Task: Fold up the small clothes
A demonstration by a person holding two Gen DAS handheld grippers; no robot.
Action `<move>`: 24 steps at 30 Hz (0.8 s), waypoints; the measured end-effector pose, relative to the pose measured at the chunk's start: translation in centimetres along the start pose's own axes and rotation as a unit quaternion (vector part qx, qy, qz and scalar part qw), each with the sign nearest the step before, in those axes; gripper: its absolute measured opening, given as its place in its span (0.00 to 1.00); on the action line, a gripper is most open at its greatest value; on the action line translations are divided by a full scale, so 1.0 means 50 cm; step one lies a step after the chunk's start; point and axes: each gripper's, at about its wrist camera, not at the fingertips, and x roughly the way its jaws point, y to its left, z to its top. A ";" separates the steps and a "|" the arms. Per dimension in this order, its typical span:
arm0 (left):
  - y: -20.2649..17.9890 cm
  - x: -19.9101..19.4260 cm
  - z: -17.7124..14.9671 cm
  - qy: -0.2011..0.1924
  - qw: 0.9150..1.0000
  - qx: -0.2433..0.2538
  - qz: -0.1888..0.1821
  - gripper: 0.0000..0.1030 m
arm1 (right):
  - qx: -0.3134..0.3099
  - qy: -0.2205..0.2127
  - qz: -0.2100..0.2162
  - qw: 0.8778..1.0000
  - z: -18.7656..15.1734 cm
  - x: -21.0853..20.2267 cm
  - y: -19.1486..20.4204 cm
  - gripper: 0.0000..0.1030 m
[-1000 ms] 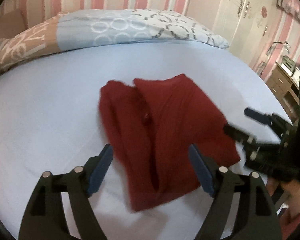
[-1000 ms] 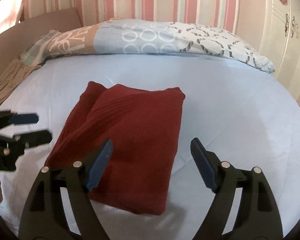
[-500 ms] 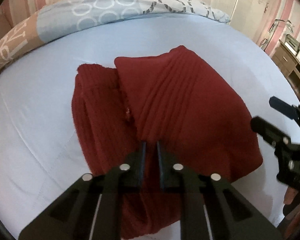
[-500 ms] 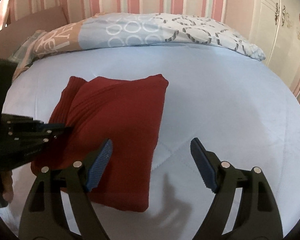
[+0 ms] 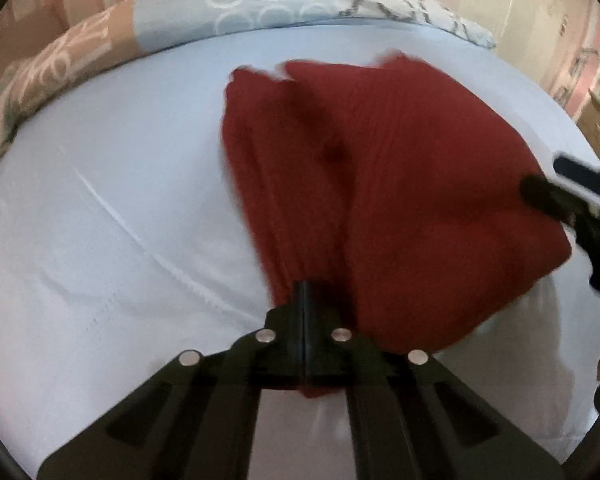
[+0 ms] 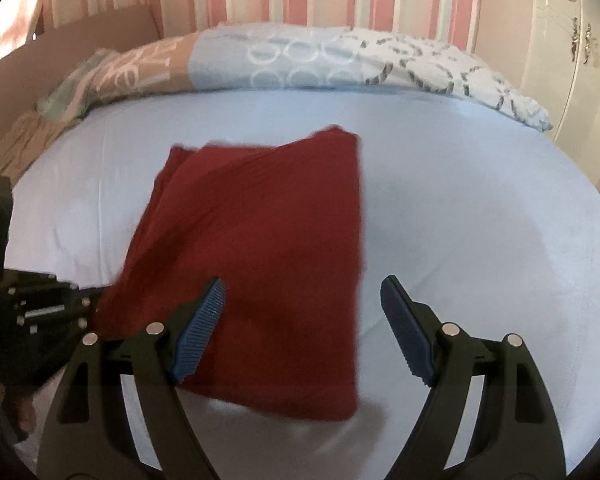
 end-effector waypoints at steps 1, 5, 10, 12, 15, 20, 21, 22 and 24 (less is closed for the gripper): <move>0.003 -0.002 0.006 -0.003 1.000 -0.003 -0.002 0.01 | 0.001 -0.002 0.001 1.000 -0.003 -0.004 0.001 0.78; 0.002 -0.029 0.014 -0.014 1.000 -0.006 -0.001 0.04 | 0.006 -0.016 -0.009 1.000 -0.014 -0.034 -0.003 0.79; -0.008 -0.047 -0.004 -0.026 0.999 0.013 0.023 0.51 | -0.013 0.007 -0.039 0.999 -0.054 -0.030 0.002 0.81; -0.002 -0.025 -0.011 -0.008 0.999 0.011 0.030 0.51 | -0.020 0.030 -0.052 0.998 -0.072 -0.005 0.002 0.81; 0.011 -0.008 -0.012 -0.001 1.000 0.002 0.028 0.53 | -0.019 0.053 -0.056 0.997 -0.091 0.027 -0.005 0.80; 0.011 -0.027 -0.016 -0.013 1.000 0.001 0.020 0.53 | -0.009 0.039 -0.042 0.998 -0.085 0.005 -0.007 0.78; 0.019 -0.040 -0.016 -0.016 1.000 -0.009 0.012 0.56 | -0.002 0.019 -0.025 1.000 -0.079 -0.023 -0.006 0.78; 0.027 -0.055 -0.016 -0.021 1.000 -0.021 0.007 0.70 | 0.002 0.001 -0.012 1.000 -0.075 -0.047 -0.003 0.80; 0.046 -0.101 -0.030 -0.043 0.998 -0.042 0.008 0.87 | 0.003 -0.044 -0.004 0.999 -0.065 -0.108 0.010 0.87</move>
